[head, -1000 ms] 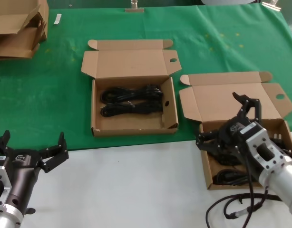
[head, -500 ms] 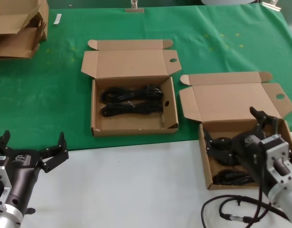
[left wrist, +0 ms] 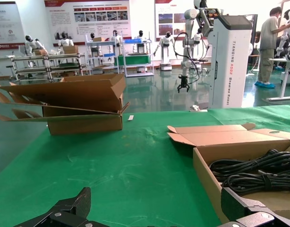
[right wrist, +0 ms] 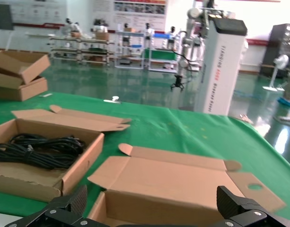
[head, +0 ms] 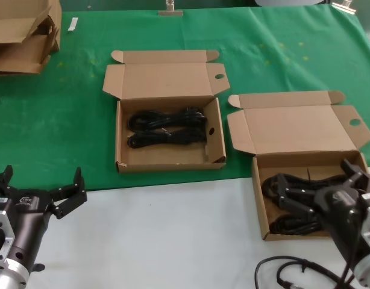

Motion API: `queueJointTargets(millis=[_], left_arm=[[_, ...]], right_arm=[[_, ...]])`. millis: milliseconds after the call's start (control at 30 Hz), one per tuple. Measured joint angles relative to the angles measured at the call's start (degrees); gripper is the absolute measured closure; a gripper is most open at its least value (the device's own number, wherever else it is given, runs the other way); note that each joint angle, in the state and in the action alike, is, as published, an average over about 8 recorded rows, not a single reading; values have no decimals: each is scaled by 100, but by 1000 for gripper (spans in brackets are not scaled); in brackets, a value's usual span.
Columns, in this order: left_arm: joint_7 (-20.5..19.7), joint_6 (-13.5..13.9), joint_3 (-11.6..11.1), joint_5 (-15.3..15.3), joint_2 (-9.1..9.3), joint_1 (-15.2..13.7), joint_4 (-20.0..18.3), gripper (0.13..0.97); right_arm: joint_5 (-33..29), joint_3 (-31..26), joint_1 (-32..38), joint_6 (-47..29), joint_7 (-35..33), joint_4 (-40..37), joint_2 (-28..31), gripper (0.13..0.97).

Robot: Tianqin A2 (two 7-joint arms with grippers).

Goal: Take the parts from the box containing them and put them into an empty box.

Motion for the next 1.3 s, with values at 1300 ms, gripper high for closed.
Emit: queueJointTargets(millis=[1300], left_arm=[[0,0,0,0,0,0,0,132]], right_arm=[[313,147,-313,192,69,148,-47,129]])
